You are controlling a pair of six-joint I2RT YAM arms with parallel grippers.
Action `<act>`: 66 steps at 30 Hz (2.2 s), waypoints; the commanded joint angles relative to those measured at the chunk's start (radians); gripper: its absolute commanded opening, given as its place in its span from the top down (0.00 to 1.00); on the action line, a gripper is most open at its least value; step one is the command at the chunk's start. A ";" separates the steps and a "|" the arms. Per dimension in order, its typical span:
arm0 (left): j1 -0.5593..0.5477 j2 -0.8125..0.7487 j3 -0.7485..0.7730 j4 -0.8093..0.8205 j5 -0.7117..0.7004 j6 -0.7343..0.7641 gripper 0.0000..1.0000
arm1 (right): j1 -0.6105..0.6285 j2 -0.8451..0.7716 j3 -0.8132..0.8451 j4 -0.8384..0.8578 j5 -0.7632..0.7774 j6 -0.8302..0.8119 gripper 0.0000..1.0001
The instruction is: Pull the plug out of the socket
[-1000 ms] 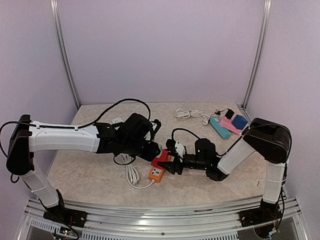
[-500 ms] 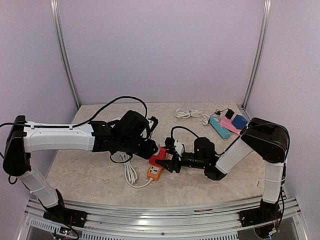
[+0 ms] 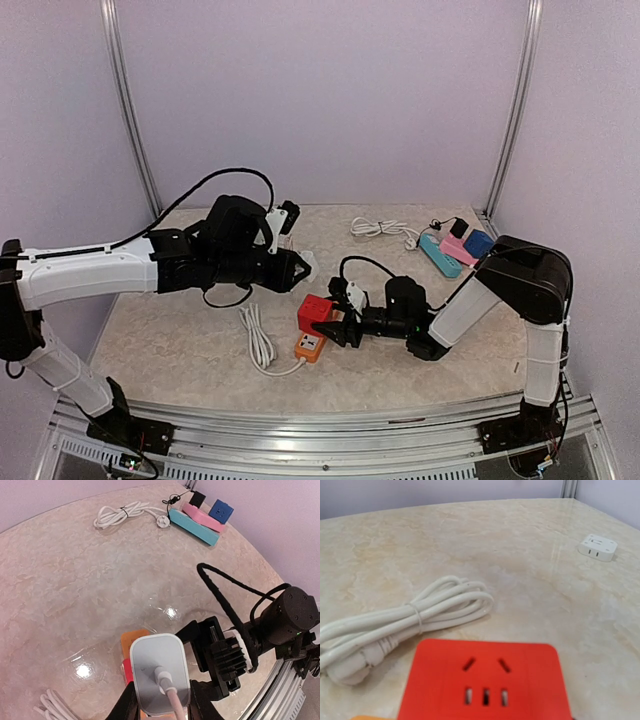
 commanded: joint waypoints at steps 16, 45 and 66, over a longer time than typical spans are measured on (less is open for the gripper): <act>0.749 -0.098 -0.148 0.249 0.402 -0.145 1.00 | -0.014 0.057 -0.021 -0.147 0.018 0.005 0.88; 1.014 0.682 0.319 0.303 0.603 -0.288 0.91 | -0.013 0.056 -0.012 -0.161 0.012 0.004 0.85; 1.023 0.666 0.361 0.073 0.416 -0.270 0.28 | -0.014 0.043 -0.018 -0.158 0.013 0.009 0.80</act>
